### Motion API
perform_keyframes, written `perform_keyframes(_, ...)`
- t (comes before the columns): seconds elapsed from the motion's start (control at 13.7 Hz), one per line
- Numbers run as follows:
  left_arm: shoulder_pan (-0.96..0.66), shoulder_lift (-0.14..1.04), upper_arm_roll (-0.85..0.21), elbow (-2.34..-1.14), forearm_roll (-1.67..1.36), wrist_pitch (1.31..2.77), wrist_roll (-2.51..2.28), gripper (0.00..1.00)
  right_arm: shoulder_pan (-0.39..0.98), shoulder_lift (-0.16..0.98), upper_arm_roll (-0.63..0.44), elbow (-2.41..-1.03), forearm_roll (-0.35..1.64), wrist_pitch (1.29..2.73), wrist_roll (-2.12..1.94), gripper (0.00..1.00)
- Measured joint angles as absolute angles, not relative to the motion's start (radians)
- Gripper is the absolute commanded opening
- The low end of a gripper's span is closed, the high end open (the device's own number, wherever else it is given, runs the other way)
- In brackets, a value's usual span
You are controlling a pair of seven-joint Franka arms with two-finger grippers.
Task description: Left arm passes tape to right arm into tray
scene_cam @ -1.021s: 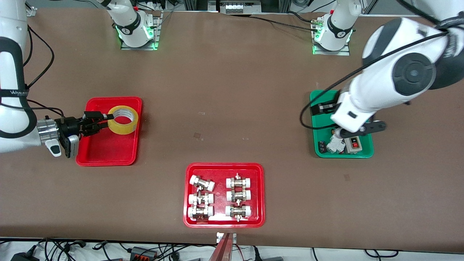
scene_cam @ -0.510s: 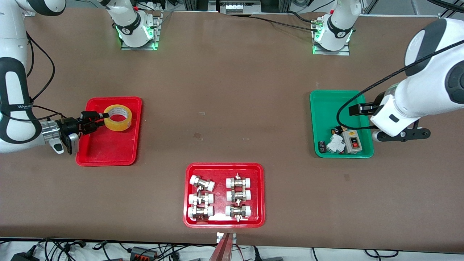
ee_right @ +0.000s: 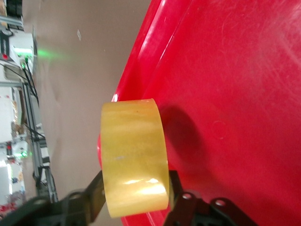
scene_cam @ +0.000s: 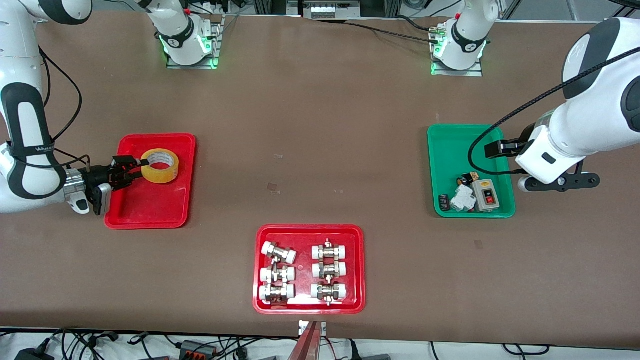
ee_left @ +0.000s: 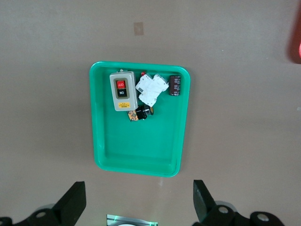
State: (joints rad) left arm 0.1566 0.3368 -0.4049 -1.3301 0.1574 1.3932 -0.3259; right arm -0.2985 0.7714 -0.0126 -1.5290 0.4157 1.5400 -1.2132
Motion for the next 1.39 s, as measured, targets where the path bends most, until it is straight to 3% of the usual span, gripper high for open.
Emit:
perform_keyframes(0.51,0.214,0.281,-0.395,-1.423,0.156,1.474,-0.303,1.0,-0.218,0.721,0.003,-1.489,0.202,1.666,-1.302,1.0)
perform_keyframes(0.88,0.042,0.244,-0.163,-1.429,0.131,1.516,-0.202,1.0,-0.083,0.527,0.002,-1.484,0.083,1.661,-1.069,1.0)
perform_keyframes(1.09,0.053,0.216,-0.135,-1.453,0.081,1.52,-0.117,1.0,-0.048,0.409,0.002,-1.491,0.072,1.587,-0.8,1.0)
perform_keyframes(1.39,0.063,0.121,-0.131,-1.59,0.033,1.572,-0.158,1.0,-0.015,0.236,0.004,-1.494,0.072,1.494,-0.479,1.0)
